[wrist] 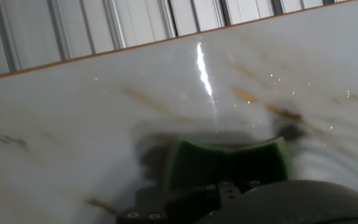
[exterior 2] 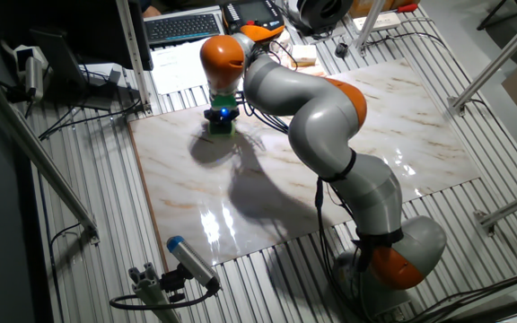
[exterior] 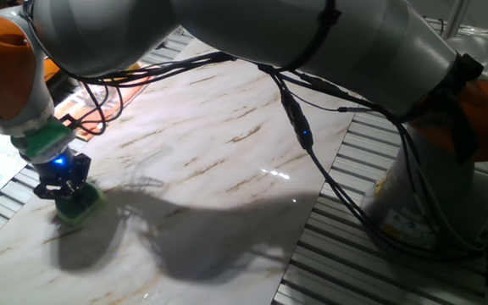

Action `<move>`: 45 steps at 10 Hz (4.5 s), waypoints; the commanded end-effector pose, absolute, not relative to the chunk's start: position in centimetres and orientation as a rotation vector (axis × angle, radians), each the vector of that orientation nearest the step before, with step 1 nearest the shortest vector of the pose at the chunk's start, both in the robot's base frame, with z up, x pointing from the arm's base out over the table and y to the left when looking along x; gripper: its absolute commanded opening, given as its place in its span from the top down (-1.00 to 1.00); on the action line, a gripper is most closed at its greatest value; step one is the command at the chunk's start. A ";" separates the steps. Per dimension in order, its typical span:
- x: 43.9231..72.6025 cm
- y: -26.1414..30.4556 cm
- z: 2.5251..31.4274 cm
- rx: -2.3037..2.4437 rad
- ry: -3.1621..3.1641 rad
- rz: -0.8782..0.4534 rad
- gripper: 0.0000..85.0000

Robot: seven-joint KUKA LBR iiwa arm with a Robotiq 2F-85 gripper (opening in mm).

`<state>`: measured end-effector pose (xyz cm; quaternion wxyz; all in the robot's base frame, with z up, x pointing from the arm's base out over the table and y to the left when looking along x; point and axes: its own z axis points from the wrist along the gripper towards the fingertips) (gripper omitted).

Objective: Clean the tabletop with a sponge

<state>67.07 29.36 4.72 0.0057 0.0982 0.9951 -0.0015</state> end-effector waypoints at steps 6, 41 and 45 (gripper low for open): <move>65.3 31.5 4.0 0.331 3.096 -0.009 1.00; 67.1 18.4 5.7 0.066 3.127 0.033 1.00; 68.4 18.5 6.1 0.080 3.113 0.013 1.00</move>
